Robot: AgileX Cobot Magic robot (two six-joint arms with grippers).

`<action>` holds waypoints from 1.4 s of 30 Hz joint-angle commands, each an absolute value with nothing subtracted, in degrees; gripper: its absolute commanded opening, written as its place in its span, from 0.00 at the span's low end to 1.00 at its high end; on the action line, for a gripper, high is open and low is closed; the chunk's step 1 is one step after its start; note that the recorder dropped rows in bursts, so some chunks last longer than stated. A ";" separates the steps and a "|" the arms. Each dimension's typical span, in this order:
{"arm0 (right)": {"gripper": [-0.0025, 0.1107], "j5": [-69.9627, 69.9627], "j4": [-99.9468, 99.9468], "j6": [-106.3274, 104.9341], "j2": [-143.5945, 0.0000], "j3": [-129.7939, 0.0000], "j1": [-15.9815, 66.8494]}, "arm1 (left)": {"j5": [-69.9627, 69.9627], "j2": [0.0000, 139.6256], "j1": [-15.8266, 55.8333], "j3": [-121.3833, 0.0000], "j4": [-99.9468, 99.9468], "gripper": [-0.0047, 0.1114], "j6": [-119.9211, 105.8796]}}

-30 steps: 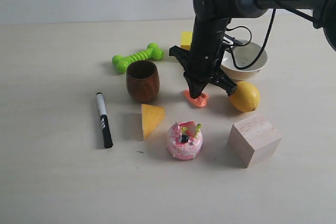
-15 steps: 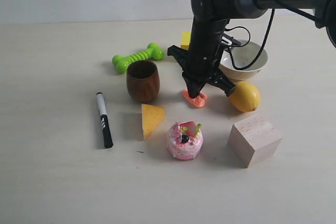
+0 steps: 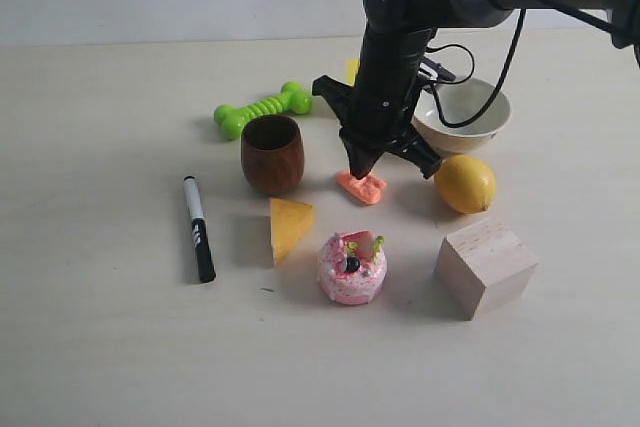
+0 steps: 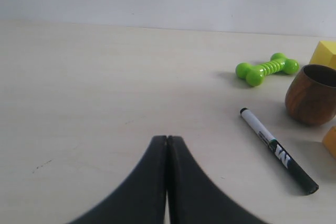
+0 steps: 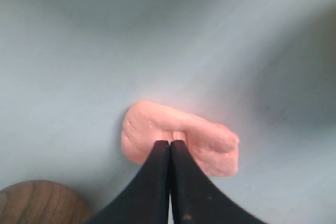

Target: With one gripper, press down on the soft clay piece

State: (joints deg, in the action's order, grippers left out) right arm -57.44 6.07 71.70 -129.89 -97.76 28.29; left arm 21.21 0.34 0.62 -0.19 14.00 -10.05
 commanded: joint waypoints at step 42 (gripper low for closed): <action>0.02 -69.96 -27.77 64.43 -108.32 -93.41 28.19 | 21.01 0.00 0.41 0.00 14.20 0.04 -10.34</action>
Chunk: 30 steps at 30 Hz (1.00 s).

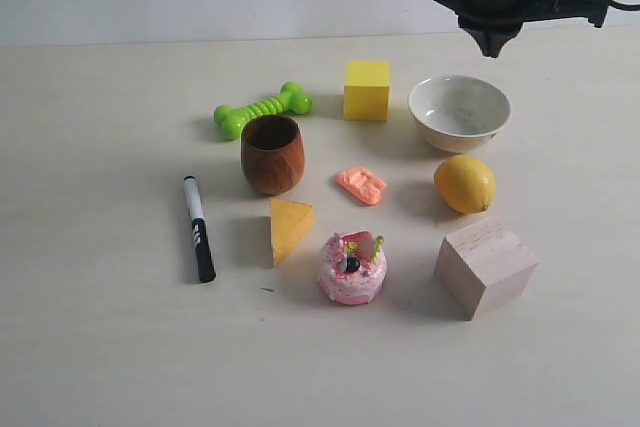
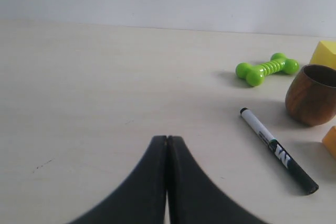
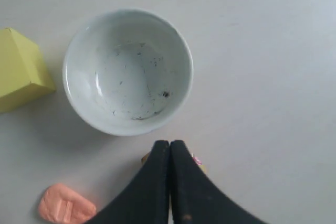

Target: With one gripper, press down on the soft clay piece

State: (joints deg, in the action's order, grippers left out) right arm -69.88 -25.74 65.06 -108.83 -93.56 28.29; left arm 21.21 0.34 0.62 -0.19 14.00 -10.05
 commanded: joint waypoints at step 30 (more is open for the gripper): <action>0.02 -37.11 -42.29 54.17 -69.11 -57.65 16.21 | 21.01 0.00 0.41 0.00 14.20 0.04 -10.34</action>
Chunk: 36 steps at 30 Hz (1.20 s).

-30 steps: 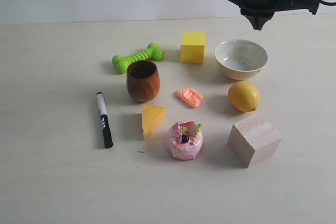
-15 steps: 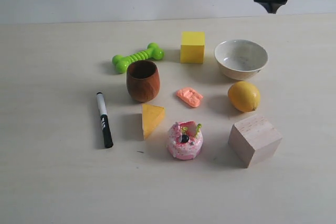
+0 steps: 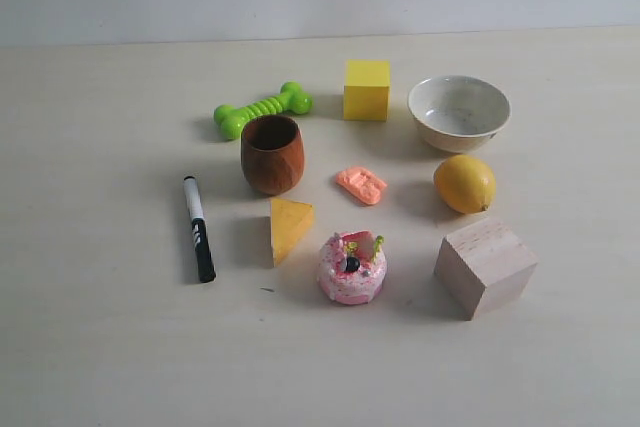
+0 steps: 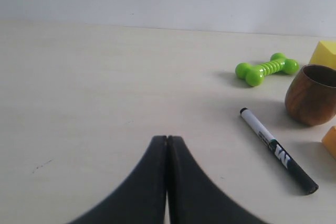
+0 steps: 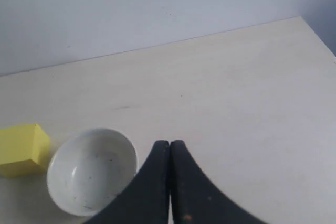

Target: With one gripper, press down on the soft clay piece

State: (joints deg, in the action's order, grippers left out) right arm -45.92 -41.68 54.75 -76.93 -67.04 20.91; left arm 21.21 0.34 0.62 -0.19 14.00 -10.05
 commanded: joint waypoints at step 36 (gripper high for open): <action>0.02 -6.99 -17.64 21.53 -26.21 -14.87 -1.00 | 21.01 0.00 0.41 0.00 14.20 0.04 -10.34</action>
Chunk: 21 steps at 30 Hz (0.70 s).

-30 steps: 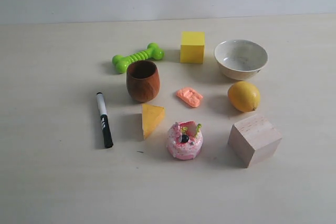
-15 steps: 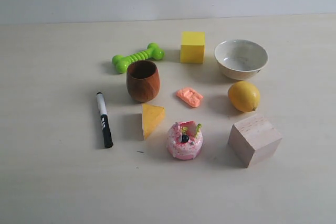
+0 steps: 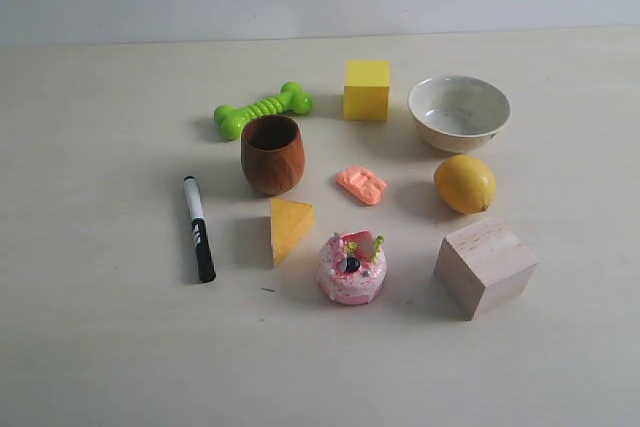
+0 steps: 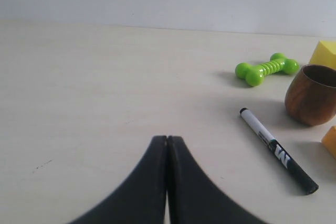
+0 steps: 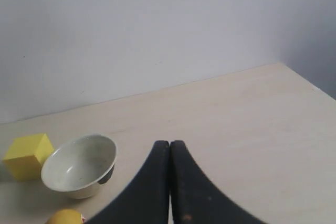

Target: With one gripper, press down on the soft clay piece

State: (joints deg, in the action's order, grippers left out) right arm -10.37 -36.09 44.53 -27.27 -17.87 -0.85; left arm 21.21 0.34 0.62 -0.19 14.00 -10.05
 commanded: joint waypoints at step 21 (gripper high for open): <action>0.02 -3.80 2.75 -1.00 -7.14 0.00 -6.83 | 21.01 0.00 0.41 0.00 14.20 0.04 -10.34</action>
